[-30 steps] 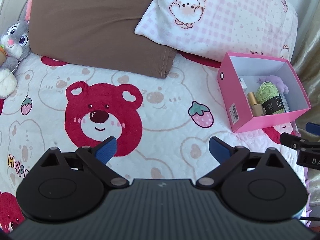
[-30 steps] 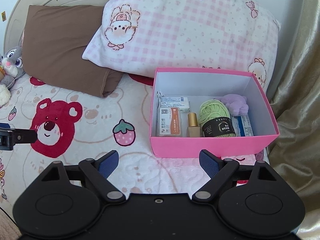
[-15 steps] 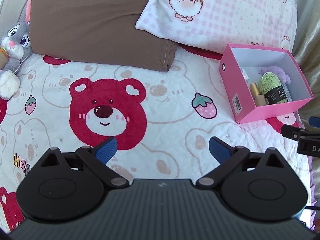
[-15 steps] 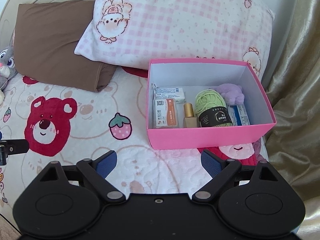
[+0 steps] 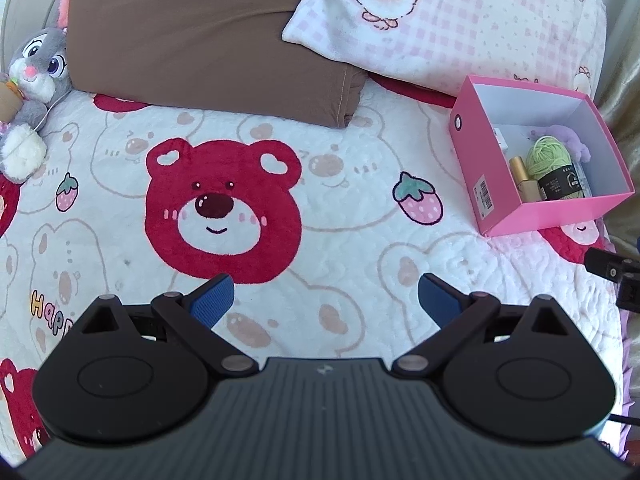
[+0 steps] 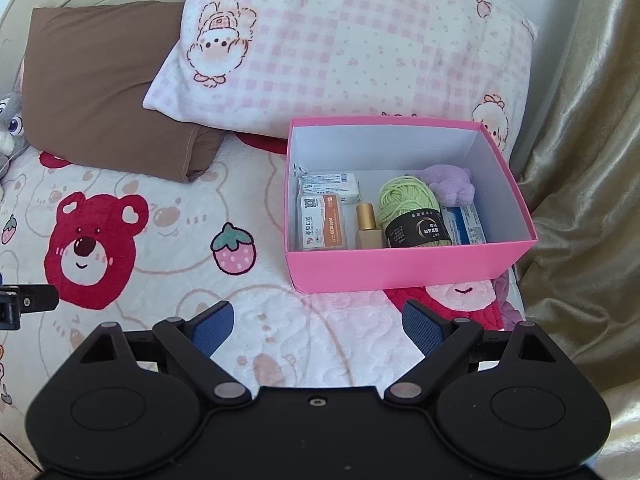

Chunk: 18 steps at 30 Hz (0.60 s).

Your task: Organize objects

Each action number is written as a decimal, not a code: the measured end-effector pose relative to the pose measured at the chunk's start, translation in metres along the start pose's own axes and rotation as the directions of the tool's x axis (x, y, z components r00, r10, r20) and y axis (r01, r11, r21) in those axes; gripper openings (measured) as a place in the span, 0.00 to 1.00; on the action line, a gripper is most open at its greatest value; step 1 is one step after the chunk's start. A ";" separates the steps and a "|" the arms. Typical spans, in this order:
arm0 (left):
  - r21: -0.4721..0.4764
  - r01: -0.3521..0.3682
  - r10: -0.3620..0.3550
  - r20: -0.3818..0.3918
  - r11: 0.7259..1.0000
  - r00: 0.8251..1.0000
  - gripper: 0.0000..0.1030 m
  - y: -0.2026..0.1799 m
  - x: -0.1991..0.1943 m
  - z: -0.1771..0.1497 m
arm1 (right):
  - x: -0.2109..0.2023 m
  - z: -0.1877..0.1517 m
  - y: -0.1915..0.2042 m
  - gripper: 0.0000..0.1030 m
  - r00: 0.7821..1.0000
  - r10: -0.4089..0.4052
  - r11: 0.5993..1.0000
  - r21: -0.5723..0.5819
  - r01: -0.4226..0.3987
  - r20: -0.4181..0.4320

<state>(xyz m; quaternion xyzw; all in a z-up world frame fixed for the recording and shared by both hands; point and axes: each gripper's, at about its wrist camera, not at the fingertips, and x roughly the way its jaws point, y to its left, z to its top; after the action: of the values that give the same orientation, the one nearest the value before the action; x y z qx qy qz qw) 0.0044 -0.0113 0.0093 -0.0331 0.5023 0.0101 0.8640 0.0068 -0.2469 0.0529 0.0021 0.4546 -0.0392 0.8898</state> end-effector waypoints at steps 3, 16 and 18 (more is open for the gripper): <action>-0.003 -0.005 0.005 -0.004 1.000 1.000 0.97 0.001 0.000 -0.001 | -0.009 0.001 0.002 0.91 1.000 0.002 1.000 -0.007 -0.001 0.025; 0.006 -0.041 0.041 -0.006 0.999 0.999 0.97 -0.002 0.006 -0.001 | -0.008 0.001 0.008 0.91 1.000 -0.020 0.999 -0.034 0.020 0.010; 0.009 -0.033 0.033 -0.010 0.999 0.999 0.97 -0.003 0.006 -0.001 | -0.008 0.001 0.009 0.91 1.000 -0.021 0.999 -0.033 0.021 0.010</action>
<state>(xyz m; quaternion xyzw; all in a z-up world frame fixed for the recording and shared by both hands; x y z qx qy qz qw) 0.0066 -0.0144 0.0034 -0.0210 0.5070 0.0218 0.8614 0.0032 -0.2375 0.0599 -0.0174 0.4508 -0.0411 0.8915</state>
